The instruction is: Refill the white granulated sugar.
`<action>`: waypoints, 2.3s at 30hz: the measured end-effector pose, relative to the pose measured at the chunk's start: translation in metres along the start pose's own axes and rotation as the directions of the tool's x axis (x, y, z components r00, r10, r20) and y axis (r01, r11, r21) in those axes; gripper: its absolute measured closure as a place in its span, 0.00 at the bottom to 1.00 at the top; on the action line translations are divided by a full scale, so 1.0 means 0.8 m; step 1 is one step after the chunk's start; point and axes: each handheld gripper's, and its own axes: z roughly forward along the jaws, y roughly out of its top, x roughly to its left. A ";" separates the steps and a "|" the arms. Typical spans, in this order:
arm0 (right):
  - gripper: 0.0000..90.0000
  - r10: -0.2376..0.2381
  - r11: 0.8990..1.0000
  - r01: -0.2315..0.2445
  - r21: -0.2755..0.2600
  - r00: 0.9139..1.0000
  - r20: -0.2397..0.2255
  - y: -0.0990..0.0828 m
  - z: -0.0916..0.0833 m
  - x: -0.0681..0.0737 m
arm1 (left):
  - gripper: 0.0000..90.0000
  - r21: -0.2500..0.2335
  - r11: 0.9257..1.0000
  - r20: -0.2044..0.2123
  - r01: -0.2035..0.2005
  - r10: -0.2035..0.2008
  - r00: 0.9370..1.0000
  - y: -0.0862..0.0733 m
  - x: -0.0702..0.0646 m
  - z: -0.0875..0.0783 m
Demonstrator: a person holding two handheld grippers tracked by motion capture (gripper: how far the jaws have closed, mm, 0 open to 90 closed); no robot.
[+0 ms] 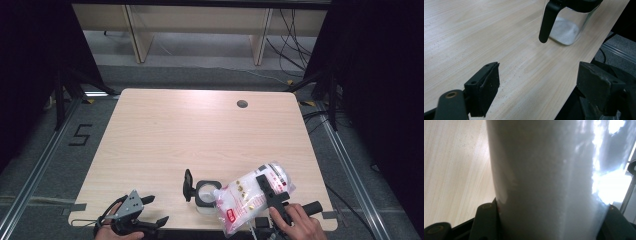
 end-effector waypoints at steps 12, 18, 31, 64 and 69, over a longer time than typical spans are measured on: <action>0.51 0.009 1.000 -0.009 0.005 1.000 -0.001 0.000 -0.001 0.001 | 0.20 0.000 1.000 0.004 0.000 0.000 1.000 0.000 0.000 0.001; 0.51 0.010 1.000 -0.010 0.003 1.000 -0.005 0.000 -0.001 0.001 | 0.20 -0.005 1.000 0.004 0.005 -0.005 1.000 -0.001 0.001 0.002; 0.51 0.033 0.999 -0.033 0.012 0.999 0.002 -0.004 -0.004 0.001 | 0.20 0.002 1.000 0.004 0.011 -0.011 1.000 0.001 -0.001 0.003; 0.51 -0.071 0.997 0.072 0.035 0.997 -0.028 0.010 -0.006 -0.001 | 0.20 0.001 1.000 -0.006 -0.006 0.006 1.000 0.000 0.000 0.000; 0.51 -0.043 0.998 0.045 0.053 0.998 -0.037 0.009 -0.007 0.000 | 0.20 0.017 1.000 -0.010 0.012 -0.012 1.000 0.000 -0.002 0.000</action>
